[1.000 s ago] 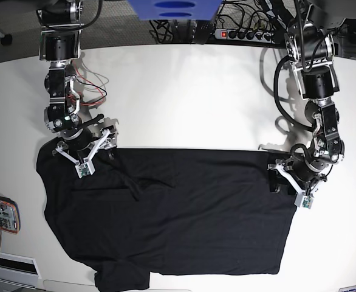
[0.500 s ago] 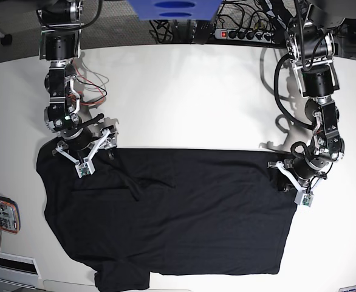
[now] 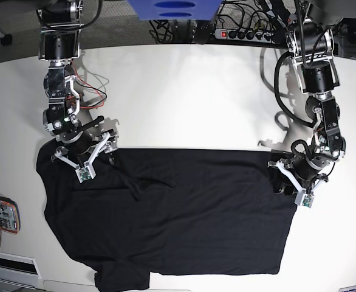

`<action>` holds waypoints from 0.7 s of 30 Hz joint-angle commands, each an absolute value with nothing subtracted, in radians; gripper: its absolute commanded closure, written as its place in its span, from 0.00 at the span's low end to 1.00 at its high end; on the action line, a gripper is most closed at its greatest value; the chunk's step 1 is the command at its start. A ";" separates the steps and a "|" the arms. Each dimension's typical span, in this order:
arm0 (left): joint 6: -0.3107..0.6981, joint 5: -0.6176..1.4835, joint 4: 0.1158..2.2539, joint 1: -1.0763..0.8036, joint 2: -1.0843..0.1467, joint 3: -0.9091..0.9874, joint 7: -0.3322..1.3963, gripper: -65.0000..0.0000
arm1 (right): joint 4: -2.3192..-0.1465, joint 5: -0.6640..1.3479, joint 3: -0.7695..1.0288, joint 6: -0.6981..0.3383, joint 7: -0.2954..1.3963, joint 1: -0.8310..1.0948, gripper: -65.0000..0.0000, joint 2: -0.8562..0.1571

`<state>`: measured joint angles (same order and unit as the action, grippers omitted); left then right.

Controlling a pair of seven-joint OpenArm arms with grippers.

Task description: Fold the T-shirt properly

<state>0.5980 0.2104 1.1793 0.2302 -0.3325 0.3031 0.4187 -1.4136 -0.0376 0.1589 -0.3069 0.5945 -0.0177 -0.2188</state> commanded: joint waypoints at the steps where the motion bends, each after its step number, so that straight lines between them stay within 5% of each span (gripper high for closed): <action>1: 0.599 0.225 1.196 0.254 -0.344 0.308 0.394 0.71 | -1.431 -0.031 0.162 -0.306 0.565 -0.036 0.13 -0.228; 21: 0.599 0.220 1.194 0.223 -0.344 0.308 0.394 0.71 | -1.402 -0.030 0.168 -0.308 0.605 -0.090 0.13 -0.225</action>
